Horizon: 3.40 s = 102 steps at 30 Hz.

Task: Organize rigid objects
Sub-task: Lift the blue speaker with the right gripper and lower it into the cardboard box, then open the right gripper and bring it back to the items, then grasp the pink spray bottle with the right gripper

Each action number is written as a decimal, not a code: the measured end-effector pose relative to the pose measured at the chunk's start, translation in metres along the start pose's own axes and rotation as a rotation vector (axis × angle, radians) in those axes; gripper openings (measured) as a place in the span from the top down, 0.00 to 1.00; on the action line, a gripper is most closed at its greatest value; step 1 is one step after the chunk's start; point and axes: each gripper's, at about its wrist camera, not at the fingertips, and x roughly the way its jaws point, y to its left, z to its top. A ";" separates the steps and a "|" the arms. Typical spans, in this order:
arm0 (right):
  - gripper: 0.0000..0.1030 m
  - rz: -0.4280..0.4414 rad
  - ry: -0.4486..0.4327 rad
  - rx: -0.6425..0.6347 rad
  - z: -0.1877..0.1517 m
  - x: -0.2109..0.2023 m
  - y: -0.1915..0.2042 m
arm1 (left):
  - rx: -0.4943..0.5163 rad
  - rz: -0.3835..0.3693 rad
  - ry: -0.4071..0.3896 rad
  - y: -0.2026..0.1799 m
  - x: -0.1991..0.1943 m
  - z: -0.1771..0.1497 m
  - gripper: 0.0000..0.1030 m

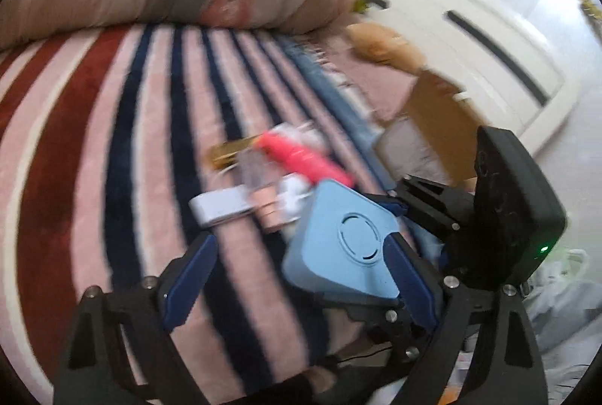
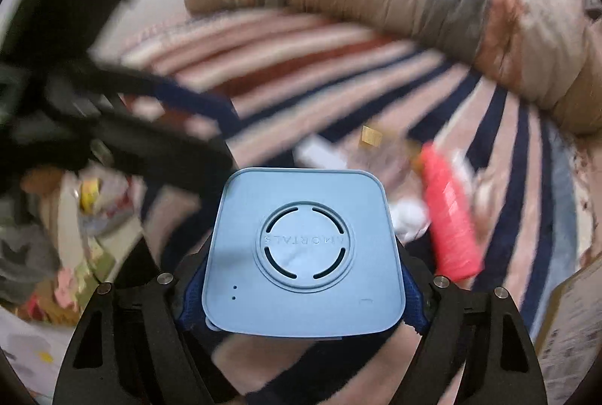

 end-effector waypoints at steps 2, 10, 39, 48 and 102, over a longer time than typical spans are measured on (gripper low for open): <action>0.24 -0.016 -0.076 -0.008 0.009 -0.023 0.000 | 0.040 -0.052 -0.013 -0.018 -0.004 0.014 0.14; 0.25 -0.201 -0.313 -0.015 0.023 -0.116 -0.030 | 0.207 -0.252 -0.023 -0.113 0.009 0.089 0.39; 0.25 -0.300 -0.145 0.405 -0.065 -0.198 -0.181 | 0.526 -0.254 0.286 -0.272 0.173 0.139 0.74; 0.21 -0.321 -0.082 0.408 -0.070 -0.190 -0.180 | 0.517 -0.201 0.290 -0.270 0.179 0.137 0.49; 0.69 -0.333 0.298 0.302 0.001 0.055 -0.084 | -0.034 0.326 -0.206 0.031 -0.009 0.038 0.20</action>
